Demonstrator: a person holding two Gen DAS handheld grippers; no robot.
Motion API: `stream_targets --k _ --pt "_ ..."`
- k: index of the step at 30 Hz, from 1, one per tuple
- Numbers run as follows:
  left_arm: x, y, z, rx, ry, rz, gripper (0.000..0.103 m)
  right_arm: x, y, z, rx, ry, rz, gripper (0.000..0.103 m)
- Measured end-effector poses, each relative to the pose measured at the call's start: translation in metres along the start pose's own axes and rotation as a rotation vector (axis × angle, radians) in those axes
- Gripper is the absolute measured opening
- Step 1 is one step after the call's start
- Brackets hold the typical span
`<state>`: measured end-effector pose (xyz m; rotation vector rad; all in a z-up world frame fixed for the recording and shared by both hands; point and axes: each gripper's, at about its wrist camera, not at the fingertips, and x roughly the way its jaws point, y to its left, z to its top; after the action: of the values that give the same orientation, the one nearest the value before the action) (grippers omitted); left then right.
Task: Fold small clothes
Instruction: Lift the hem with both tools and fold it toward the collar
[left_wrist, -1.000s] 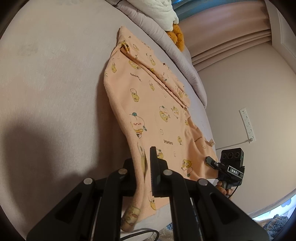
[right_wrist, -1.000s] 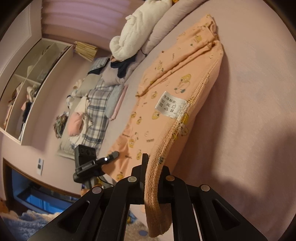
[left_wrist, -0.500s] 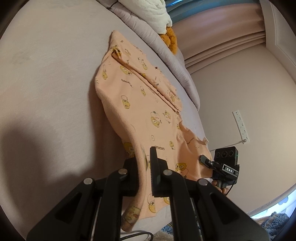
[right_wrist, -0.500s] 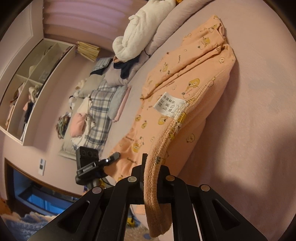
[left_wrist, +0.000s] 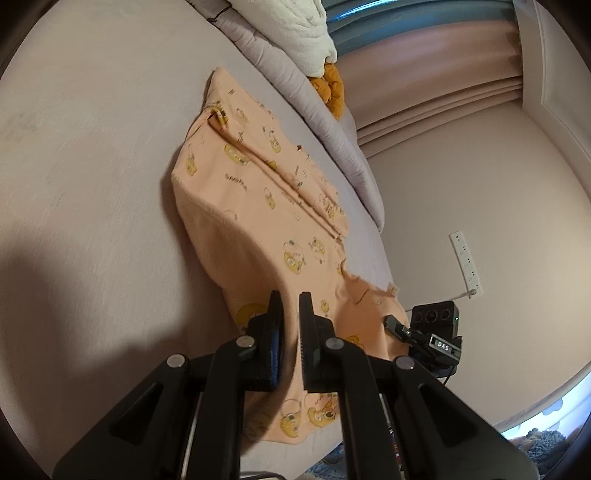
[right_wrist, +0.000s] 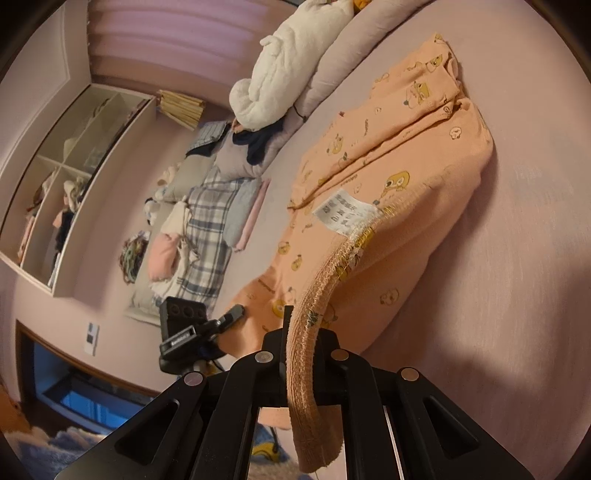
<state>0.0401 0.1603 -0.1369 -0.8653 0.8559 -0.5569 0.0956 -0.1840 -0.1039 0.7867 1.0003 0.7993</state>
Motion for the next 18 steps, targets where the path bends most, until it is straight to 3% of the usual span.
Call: stream_targets --k 18 --pt "0.020 -0.003 0.039 -0.035 -0.031 -0.085 0.002 0.003 0.008 0.036 -0.024 -0.090 0.037 0.008"
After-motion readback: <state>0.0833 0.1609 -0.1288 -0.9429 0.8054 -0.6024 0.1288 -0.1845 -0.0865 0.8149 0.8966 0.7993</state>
